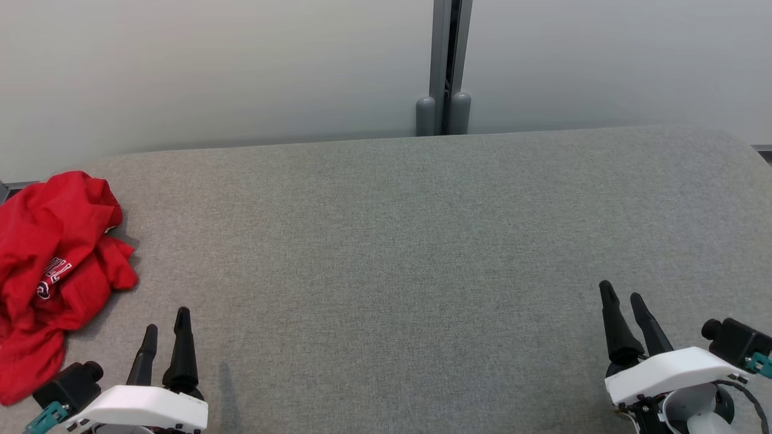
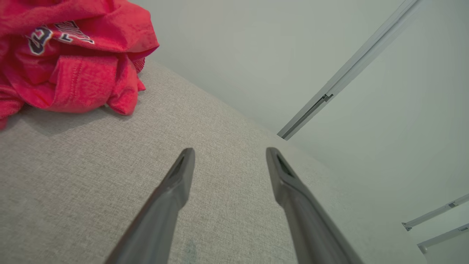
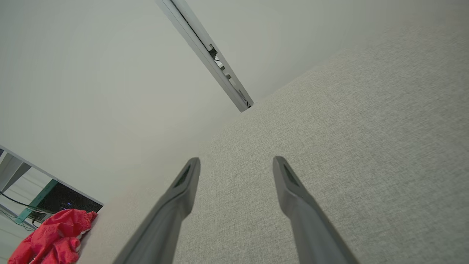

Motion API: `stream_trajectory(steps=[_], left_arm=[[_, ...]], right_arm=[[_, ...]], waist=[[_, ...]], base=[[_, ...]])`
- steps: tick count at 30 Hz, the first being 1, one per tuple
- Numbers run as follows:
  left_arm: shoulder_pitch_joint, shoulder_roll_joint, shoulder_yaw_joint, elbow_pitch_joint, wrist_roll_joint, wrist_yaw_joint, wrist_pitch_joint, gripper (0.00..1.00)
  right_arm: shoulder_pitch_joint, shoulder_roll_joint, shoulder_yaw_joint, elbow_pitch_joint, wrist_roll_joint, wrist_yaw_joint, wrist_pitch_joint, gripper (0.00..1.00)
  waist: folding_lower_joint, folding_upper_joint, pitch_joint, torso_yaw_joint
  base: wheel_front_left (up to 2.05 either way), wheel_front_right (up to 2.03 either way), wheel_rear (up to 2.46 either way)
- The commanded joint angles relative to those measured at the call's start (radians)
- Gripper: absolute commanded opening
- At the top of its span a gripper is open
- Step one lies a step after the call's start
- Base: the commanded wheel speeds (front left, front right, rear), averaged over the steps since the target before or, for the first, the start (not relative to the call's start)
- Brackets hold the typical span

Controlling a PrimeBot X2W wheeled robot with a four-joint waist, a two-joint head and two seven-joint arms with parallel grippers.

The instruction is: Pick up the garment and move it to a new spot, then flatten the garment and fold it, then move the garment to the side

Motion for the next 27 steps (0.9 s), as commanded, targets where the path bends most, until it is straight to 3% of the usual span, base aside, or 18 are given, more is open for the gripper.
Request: stream_trajectory(steps=[1, 27], left_arm=[[-0.010, 0.007, -0.002, -0.005, 0.039, 0.003, -0.010, 1.00], [0.004, 0.011, -0.009, 0.023, 0.324, 0.033, -0.079, 1.00]], right_arm=[[-0.027, -0.010, 0.004, -0.004, -0.041, 0.001, -0.013, 1.00], [-0.042, -0.008, 0.021, 0.056, -0.361, 0.002, -0.081, 1.00]], waist=[[0.0000, 0.0000, 0.000, 0.000], [0.0000, 0.0000, 0.003, -0.006]], base=[[0.00, 0.00, 0.00], [0.00, 0.00, 0.00]])
